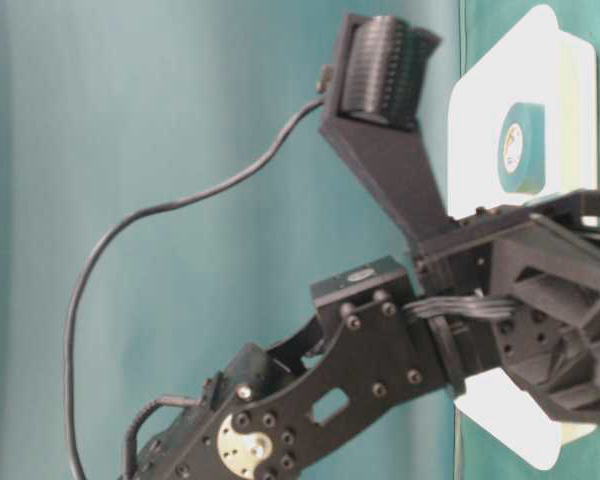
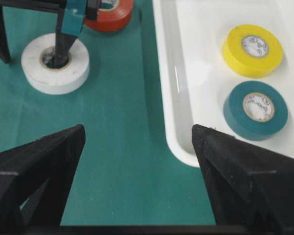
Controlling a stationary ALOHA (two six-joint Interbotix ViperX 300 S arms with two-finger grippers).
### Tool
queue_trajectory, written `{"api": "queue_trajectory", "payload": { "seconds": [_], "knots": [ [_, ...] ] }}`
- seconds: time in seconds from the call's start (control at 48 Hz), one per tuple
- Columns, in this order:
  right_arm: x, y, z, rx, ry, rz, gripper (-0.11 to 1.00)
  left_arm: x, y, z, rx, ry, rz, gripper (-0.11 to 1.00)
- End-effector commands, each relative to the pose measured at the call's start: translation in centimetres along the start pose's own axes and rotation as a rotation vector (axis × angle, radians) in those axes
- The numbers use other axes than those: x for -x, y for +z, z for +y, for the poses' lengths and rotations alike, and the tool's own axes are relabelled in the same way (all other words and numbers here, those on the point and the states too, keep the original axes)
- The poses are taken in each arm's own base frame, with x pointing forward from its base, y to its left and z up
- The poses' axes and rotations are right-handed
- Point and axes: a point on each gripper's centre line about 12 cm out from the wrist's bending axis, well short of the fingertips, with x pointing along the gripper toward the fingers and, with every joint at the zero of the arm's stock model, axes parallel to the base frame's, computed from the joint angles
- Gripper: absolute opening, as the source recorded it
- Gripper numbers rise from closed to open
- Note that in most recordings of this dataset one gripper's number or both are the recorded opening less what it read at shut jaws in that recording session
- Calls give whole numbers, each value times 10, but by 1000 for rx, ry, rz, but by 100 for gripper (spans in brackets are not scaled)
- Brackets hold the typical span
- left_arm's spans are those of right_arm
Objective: Pick up the tape from a random location and place it into the white case.
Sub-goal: 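Lower the left gripper into the white roll's hole and close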
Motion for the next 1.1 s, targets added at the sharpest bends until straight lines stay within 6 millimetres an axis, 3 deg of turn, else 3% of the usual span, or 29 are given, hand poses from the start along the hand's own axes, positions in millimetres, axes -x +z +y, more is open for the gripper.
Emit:
{"api": "queue_trajectory", "payload": {
  "seconds": [0.0,0.271,0.375,0.437,0.624,1.082],
  "knots": [
    [0,7,0,1,2,-21,87,5,5,-1,-1,-1,-20,91],
    [-1,8,0,1,4,-25,87,2,0,-1,-1,-1,-12,90],
    [-2,7,0,0,3,-23,87,3,1,-2,-4,-3,-17,85],
    [-2,8,0,0,4,-25,87,4,2,-2,-4,-3,-20,75],
    [-4,6,0,1,3,-14,87,5,1,-2,-10,-2,-12,26],
    [-4,6,1,1,6,-20,87,11,4,-3,-10,-3,-14,25]
  ]
}}
